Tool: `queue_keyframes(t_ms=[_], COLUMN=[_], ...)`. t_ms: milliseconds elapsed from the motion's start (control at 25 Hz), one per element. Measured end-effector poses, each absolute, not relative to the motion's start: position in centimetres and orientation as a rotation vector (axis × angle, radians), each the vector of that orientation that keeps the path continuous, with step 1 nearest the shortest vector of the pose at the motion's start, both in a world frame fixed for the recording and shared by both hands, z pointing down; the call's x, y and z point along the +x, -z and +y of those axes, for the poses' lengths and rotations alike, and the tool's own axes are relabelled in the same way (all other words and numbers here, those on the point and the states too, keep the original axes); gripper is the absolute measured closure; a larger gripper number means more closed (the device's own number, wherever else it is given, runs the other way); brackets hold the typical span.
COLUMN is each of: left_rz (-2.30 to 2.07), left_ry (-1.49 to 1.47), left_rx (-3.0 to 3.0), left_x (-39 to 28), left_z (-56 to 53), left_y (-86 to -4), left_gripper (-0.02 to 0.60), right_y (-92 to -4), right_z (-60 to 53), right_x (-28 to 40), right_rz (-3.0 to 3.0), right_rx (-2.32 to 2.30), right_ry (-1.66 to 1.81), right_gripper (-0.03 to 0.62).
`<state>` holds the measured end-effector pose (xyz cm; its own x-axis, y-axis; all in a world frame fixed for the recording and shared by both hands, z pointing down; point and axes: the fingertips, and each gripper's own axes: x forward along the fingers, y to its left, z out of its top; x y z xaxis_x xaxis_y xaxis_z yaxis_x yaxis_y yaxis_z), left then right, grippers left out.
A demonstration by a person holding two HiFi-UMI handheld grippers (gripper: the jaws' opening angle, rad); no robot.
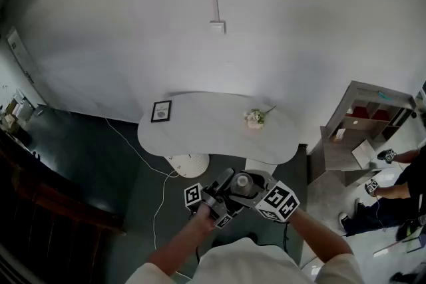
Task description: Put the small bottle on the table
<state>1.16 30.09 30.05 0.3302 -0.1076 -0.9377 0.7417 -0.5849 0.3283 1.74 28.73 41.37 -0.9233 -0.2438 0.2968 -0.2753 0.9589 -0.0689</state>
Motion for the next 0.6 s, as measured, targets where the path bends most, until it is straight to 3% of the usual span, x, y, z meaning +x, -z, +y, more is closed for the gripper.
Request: queue_keyframes(t_ms=[600], left_rz=[0.531], left_ry=[1.369], left_rx=[1.828], left_x=[2.5], left_z=[29.9], left_y=[-29.9], left_gripper=[0.244], right_y=[-41.1], right_z=[28.5], right_x=[2.9], right_rz=[-2.84], right_rx=[0.341], right_ry=[-0.141], right_gripper=[0.246])
